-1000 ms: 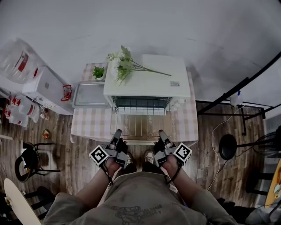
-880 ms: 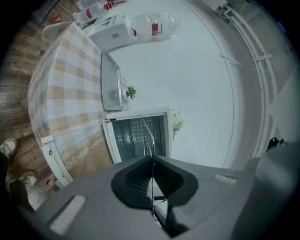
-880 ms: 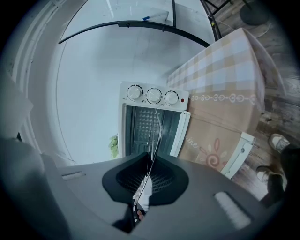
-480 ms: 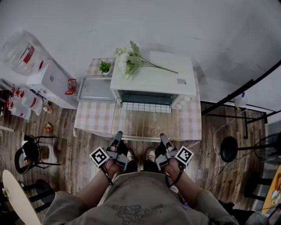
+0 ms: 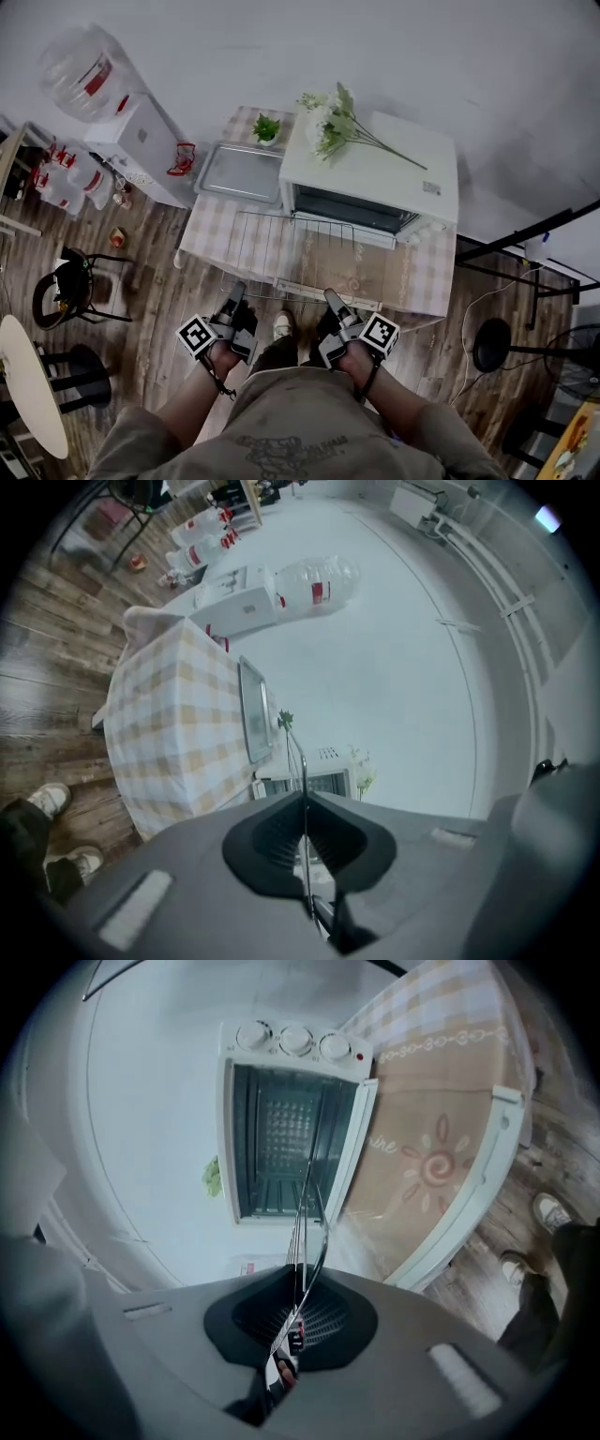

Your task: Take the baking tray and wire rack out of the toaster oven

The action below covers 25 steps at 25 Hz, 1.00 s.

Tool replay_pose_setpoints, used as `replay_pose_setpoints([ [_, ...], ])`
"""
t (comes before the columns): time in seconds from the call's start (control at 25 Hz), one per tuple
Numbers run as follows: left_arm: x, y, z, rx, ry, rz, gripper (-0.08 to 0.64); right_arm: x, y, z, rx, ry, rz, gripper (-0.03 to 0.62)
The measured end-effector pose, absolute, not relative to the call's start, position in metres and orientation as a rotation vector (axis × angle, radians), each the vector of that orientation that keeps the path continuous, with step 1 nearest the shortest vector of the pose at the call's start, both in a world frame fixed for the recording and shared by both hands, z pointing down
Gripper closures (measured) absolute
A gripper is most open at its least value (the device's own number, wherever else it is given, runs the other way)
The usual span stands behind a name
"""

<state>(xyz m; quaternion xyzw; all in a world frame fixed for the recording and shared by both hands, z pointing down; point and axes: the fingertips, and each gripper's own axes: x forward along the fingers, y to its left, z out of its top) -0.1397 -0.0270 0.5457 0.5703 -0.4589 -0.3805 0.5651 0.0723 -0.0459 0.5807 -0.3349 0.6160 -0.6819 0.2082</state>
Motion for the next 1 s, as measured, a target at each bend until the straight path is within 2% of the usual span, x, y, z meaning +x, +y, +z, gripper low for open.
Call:
replay_pose_setpoints([
  [0.56,-0.282,0.016,0.57,1.206,-1.33,-0.965,0.555,-0.077,-0.031,0.602,-0.652,1.928,-2.135,0.566],
  [1.0,-0.339,-0.016,0.615,1.178,-1.393,-0.831,0.552,-0.125,-0.054,0.637,-0.728,1.87,-2.169,0.563],
])
